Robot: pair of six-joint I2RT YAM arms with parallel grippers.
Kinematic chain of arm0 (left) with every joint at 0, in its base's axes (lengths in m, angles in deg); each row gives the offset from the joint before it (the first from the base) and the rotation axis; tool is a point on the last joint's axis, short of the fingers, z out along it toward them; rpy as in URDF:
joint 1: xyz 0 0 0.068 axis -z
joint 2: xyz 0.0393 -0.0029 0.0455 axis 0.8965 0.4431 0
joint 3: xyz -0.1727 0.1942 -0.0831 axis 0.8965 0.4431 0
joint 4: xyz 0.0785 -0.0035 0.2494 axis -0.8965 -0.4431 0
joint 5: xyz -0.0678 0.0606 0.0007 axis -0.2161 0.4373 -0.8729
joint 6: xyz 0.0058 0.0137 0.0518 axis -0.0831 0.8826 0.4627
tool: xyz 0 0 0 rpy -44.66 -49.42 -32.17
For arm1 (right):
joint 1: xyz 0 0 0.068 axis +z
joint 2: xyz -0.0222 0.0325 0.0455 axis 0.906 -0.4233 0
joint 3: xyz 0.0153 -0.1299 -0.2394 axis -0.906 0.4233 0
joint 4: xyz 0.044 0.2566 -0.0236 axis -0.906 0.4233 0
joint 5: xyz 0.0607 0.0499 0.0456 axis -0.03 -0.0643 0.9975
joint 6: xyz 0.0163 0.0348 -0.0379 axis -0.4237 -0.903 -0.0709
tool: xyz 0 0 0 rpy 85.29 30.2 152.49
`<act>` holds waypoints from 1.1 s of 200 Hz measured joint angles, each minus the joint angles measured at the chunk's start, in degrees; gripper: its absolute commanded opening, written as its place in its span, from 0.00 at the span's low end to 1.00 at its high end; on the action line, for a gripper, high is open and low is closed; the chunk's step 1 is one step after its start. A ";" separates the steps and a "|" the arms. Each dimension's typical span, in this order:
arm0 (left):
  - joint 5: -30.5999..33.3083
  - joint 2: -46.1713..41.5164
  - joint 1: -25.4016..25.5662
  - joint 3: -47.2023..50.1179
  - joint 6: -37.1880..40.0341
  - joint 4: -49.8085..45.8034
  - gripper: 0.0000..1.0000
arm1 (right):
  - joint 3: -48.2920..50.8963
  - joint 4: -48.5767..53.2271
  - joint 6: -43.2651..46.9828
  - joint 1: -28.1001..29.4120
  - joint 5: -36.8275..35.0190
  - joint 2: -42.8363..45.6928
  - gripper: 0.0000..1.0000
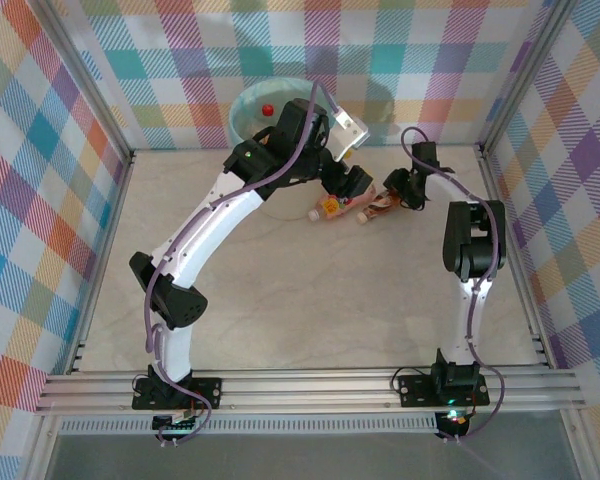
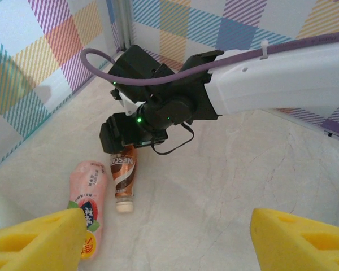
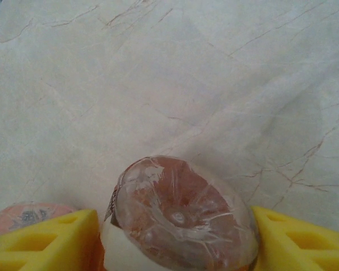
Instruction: Put the plastic bottles in the bin
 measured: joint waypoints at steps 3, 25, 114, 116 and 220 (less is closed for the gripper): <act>0.09 0.00 0.00 0.00 0.11 0.00 0.77 | 0.00 -0.02 0.02 -0.02 0.17 0.00 0.61; 0.63 0.00 0.00 0.00 0.17 0.02 0.77 | 0.09 -0.11 0.09 -0.26 0.85 0.13 0.61; 9.09 -0.24 -0.44 -0.13 -0.96 0.98 0.77 | 10.27 0.13 6.32 0.79 -1.03 24.98 0.60; 9.20 -0.26 -0.48 -0.13 -1.05 1.09 0.77 | 10.49 0.11 6.56 0.98 -1.33 25.90 0.60; 19.28 -13.88 -9.66 10.88 -13.70 13.49 0.78 | 0.66 1.84 27.56 22.21 -16.09 39.95 0.58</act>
